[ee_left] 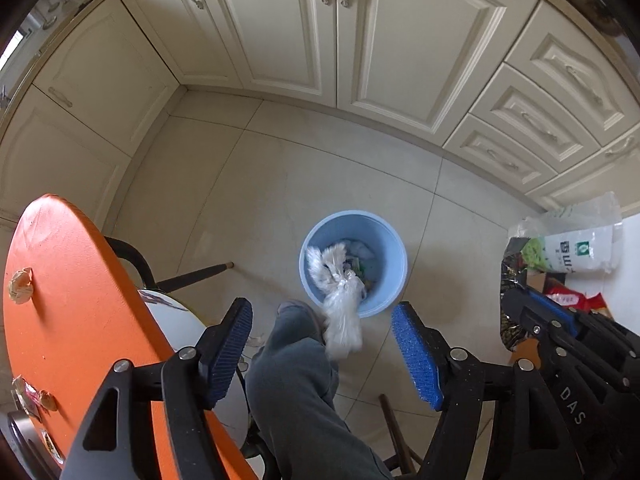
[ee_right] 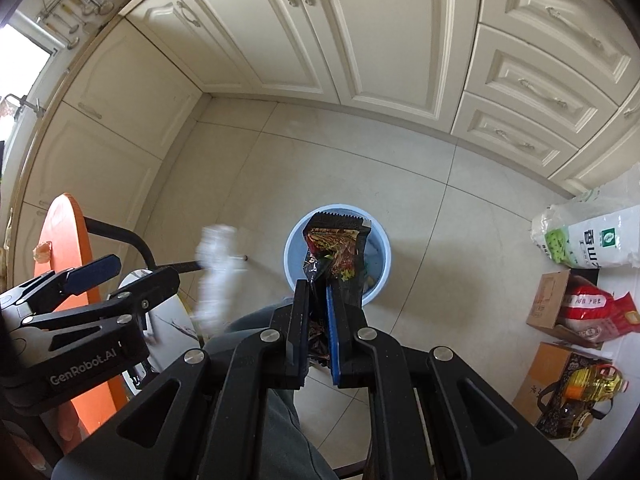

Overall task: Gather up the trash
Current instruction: 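Carry the wrap and black wrapper with both tools over the bucket, then open both tools to drop the wrap and black wrapper into the bucket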

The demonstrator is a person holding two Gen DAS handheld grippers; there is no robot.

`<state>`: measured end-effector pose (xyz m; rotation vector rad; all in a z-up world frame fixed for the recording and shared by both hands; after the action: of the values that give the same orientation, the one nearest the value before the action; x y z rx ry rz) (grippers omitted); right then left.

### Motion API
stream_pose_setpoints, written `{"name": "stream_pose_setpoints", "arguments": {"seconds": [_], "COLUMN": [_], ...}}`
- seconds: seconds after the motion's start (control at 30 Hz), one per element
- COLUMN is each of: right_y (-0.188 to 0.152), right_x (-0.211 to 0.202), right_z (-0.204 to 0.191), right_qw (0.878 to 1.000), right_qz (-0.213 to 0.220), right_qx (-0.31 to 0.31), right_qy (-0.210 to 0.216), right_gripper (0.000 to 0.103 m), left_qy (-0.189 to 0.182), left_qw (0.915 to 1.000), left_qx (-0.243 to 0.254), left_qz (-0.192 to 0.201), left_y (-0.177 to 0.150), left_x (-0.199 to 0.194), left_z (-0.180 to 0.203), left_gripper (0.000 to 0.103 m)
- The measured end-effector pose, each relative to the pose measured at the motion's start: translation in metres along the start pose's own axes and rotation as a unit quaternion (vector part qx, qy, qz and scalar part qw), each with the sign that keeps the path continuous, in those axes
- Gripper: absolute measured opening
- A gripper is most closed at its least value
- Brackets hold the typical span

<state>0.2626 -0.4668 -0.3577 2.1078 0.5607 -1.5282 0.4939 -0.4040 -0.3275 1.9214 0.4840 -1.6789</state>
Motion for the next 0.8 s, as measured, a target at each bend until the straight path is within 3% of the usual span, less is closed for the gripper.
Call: {"name": "stream_pose_setpoints", "arguments": {"seconds": [0.27,0.57,0.67,0.73,0.8], "right_y": [-0.004,0.000,0.004,0.004,0.004], "right_x": [0.019,0.027,0.025,0.022,0.017], "right_z": [-0.013,-0.040,-0.043,-0.044,-0.044], "right_qw": [1.000,0.999,0.999,1.000,1.000], "right_qz": [-0.019,-0.026,-0.027,-0.017,-0.002], "right_qx": [-0.014,-0.030,-0.023,-0.023,-0.026], "right_qy": [0.000,0.003,0.002,0.002,0.001], "right_gripper": [0.008,0.010,0.028,0.060,0.064], "left_qy": [0.003,0.005,0.005,0.002,-0.002], "left_qw": [0.9998,0.9991,0.9987,0.9985,0.9981], "left_qx": [-0.017,-0.043,-0.050,-0.054,-0.061], "left_qz": [-0.007,-0.004,0.001,0.004,0.009], "left_y": [-0.002,-0.035,-0.040,-0.045,-0.048], "left_x": [0.014,-0.004,-0.010,-0.014,-0.016], "left_z": [-0.014,-0.032,-0.036,-0.038,-0.041], "left_gripper": [0.068,0.069,0.069,0.069,0.069]}}
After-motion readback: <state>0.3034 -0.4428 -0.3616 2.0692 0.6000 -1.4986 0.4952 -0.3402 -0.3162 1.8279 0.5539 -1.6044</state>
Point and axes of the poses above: each gripper's, at about its wrist camera, not at the fingertips, and x roughly the way its jaws point, z to its right, y to its top, the point moved 9 cm from there along x, roughly the way its jaws point, and after that the axes turned 11 degrees about x, right-handed, at the moved point
